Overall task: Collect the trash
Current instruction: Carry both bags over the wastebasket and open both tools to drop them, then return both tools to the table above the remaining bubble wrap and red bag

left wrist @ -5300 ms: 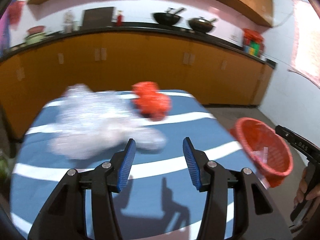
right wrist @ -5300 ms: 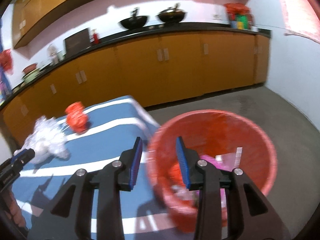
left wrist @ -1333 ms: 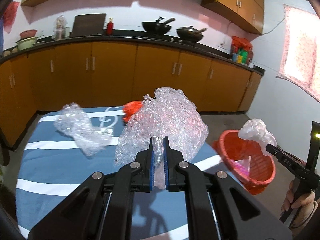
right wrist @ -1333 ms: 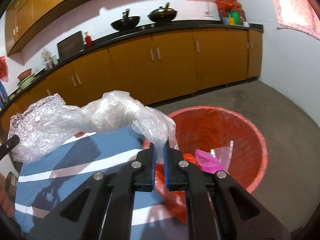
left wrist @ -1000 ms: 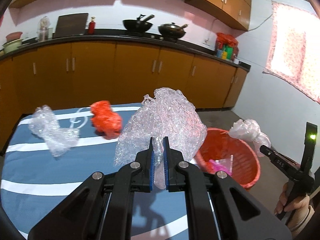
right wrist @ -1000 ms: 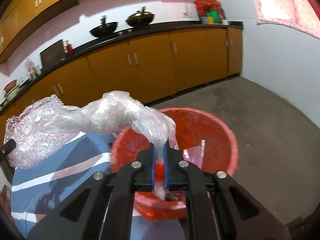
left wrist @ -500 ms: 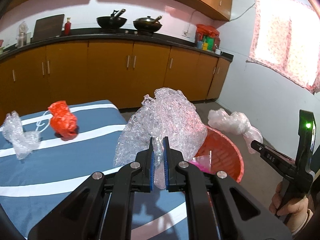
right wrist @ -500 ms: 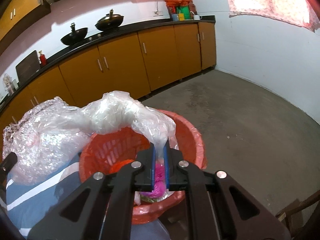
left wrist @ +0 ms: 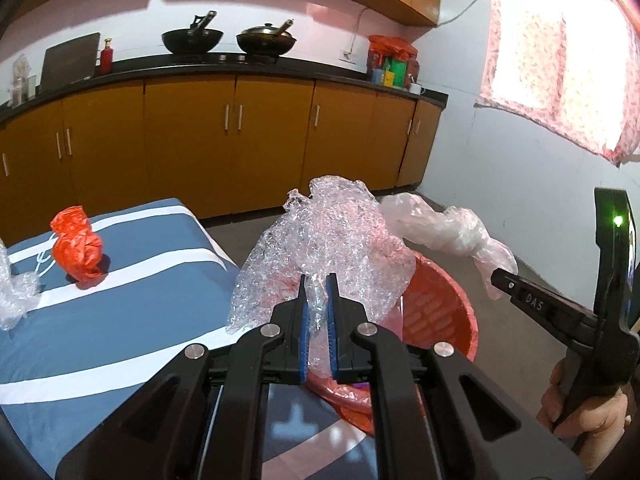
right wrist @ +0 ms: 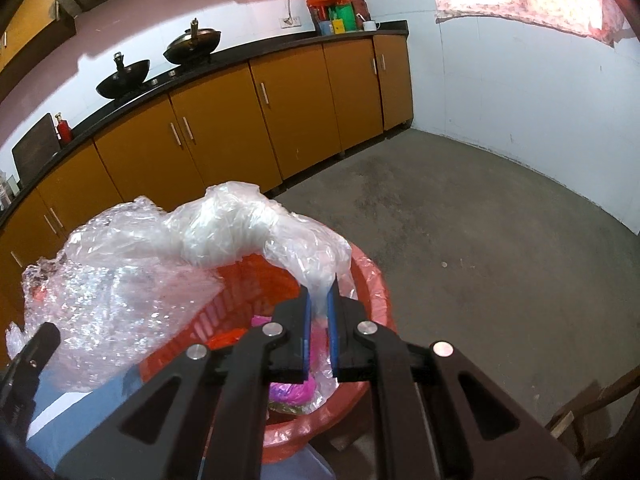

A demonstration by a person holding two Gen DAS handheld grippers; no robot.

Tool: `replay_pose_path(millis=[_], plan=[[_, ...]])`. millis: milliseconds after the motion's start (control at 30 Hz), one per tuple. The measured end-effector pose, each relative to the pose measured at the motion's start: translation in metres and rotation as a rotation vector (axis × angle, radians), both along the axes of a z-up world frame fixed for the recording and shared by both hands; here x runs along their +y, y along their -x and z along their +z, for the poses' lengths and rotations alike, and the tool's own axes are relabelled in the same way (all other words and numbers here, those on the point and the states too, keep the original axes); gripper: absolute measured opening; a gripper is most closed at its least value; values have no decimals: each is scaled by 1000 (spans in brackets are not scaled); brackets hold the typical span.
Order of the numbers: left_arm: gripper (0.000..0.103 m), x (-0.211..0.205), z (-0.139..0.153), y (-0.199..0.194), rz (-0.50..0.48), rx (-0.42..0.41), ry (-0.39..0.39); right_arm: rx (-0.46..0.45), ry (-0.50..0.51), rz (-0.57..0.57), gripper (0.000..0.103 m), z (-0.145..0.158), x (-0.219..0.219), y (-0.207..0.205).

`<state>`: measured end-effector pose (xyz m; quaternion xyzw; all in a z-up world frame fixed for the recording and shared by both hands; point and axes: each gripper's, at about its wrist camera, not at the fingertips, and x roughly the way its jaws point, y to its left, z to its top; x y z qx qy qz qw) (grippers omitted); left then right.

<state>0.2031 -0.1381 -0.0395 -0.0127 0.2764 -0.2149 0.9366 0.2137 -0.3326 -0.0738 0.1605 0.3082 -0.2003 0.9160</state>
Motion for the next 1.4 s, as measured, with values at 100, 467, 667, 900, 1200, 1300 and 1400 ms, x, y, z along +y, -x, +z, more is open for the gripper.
replay_pose_path(millis=[100, 467, 667, 900, 1200, 1300, 1400], plan=[[7, -7, -6, -5, -8, 10, -13, 10, -8, 9, 9, -4, 0, -3], [11, -22, -17, -14, -77, 30, -32, 39, -20, 86, 24, -15, 5, -19], [36, -22, -17, -12, -87, 26, -22, 37, -17, 92, 27, -18, 4, -16], [36, -9, -12, -12, -63, 24, -7, 35, -9, 92, 27, -16, 6, -14], [41, 36, -7, -9, 20, 14, 9, 25, 18, 128, 31, -6, 27, -14], [41, 62, -8, -10, 76, 22, 9, 15, 28, 158, 32, -2, 41, -17], [41, 91, -9, -11, 140, 25, 4, 3, 23, 208, 32, 1, 59, -21]])
